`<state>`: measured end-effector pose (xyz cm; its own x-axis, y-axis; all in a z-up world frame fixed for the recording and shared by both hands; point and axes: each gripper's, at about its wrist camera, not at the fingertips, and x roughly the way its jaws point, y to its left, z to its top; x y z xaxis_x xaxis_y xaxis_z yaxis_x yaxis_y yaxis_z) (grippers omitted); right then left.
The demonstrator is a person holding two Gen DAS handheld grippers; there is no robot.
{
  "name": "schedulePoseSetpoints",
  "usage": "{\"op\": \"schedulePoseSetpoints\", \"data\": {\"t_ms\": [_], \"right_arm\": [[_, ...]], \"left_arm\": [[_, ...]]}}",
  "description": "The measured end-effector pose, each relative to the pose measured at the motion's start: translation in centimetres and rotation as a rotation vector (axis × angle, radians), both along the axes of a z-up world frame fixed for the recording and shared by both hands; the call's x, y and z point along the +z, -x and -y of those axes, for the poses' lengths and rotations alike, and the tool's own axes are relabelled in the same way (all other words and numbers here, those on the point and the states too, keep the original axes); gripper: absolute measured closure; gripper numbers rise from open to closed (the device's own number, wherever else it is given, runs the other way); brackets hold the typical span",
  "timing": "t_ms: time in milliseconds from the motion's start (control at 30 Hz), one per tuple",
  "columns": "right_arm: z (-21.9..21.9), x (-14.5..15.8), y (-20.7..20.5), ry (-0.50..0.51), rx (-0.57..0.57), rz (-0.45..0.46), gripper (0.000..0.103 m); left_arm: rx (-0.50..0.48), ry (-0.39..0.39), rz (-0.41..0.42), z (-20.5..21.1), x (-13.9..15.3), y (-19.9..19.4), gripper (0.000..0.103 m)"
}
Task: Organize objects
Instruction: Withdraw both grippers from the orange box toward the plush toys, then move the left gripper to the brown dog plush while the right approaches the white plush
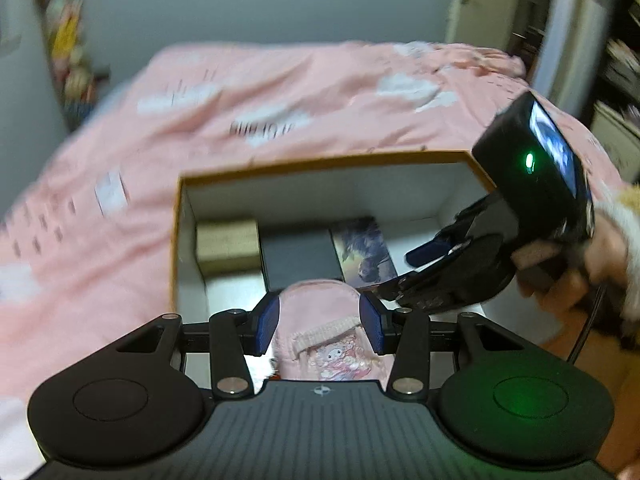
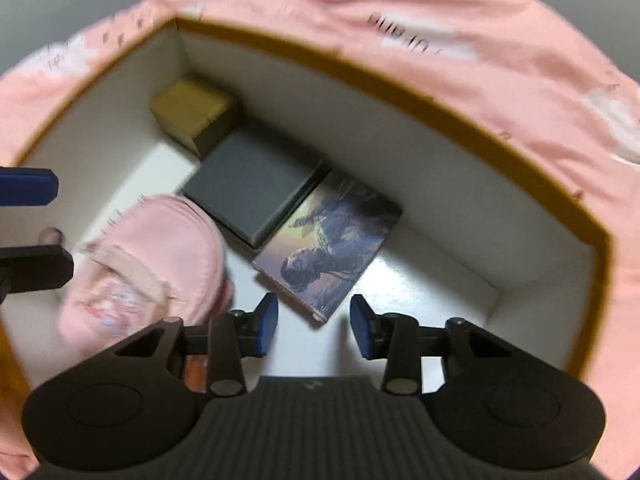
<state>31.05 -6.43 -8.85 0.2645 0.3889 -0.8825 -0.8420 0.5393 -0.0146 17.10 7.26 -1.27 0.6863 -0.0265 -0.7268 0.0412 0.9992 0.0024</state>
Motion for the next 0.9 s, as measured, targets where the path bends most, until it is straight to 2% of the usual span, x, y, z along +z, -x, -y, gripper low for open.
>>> {"op": "schedulePoseSetpoints", "data": {"t_ms": [33,133,200,300,400,600,733,767,833,900], "right_arm": [[0.9,1.1,0.8,-0.038,-0.018,0.008,0.053],[2.9,3.8,3.0,-0.139,-0.051,0.028,0.051],[4.7,5.4,5.4,-0.198,-0.073,0.053,0.045],[7.9,6.7,8.5,-0.259,-0.113,0.083,0.045],[11.2,7.1,11.2,-0.301,-0.169,0.079,0.045],[15.5,4.5,14.7,-0.279,-0.296,-0.021,0.045],[17.3,3.2,16.3,-0.261,-0.363,-0.098,0.045],[17.7,3.0,16.7,-0.258,-0.372,-0.102,0.045],[18.1,3.1,17.3,-0.245,-0.381,-0.091,0.045],[18.4,3.4,17.7,-0.232,-0.383,-0.087,0.043]], "left_arm": [[-0.026,-0.038,0.028,0.3,0.5,1.1,0.05],[-0.091,-0.133,0.072,0.7,1.3,4.1,0.046],[-0.095,-0.17,0.103,0.3,1.6,6.3,0.046],[-0.099,-0.212,0.175,-0.9,1.7,9.7,0.046],[-0.052,-0.287,0.215,-2.3,1.2,12.4,0.046],[0.005,-0.332,0.13,-4.7,-0.5,15.1,0.045],[0.02,-0.316,0.061,-5.7,-1.7,14.9,0.045],[0.024,-0.316,0.067,-5.8,-1.6,15.0,0.045],[0.02,-0.345,0.139,-5.7,-0.6,15.5,0.045],[0.014,-0.361,0.176,-5.0,0.9,15.5,0.044]]}}
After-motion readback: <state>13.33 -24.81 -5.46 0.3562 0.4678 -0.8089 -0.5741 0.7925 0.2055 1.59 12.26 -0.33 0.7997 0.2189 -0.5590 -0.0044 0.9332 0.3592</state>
